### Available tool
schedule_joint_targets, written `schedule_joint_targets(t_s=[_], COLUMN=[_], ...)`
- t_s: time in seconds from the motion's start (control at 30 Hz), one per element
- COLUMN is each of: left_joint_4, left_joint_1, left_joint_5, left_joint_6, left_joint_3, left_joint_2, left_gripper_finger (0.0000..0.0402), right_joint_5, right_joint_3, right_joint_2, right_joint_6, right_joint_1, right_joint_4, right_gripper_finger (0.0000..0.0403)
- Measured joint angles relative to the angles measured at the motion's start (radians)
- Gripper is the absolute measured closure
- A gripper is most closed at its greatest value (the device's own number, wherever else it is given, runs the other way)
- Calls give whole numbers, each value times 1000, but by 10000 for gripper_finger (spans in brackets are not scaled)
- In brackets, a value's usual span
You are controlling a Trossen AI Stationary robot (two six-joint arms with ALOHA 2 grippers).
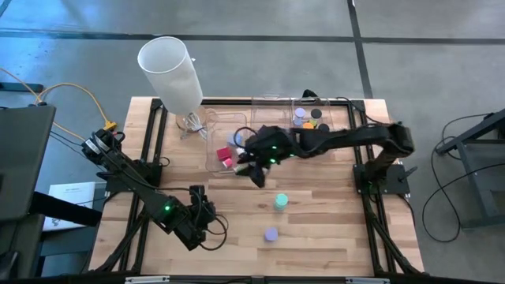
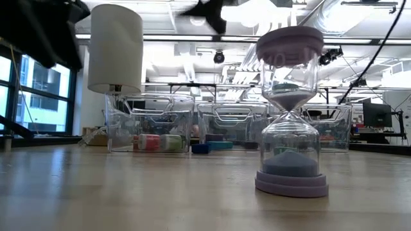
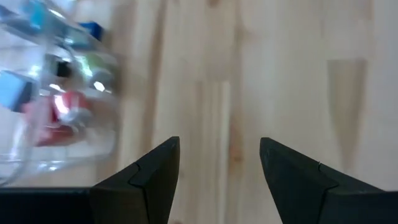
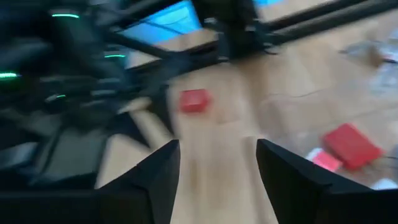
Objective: Pick & Place Office items
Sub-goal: Put the light blue hourglass into the right transparent bin
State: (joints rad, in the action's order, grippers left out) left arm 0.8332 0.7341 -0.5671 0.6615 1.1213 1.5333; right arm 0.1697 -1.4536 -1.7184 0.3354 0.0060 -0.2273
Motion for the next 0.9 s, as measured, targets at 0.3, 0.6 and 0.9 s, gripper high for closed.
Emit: schedule_joint_targets(t_s=[0.3, 0.6, 0.9], left_joint_4=[-4, -12, -24], left_joint_1=[5, 4, 4], left_joint_5=[144, 148, 148], left_joint_6=[27, 51, 52], left_joint_3=[0, 0, 0], left_joint_2=[0, 0, 0], left_gripper_finger=[188, 188, 188], right_joint_5=[-2, -254, -649], right_joint_3=[2, 25, 64], right_joint_2=[138, 114, 110], right_joint_6=[65, 221, 752], right_joint_1=[186, 376, 564], right_joint_4=[-201, -396, -758], right_gripper_finger=[206, 209, 209])
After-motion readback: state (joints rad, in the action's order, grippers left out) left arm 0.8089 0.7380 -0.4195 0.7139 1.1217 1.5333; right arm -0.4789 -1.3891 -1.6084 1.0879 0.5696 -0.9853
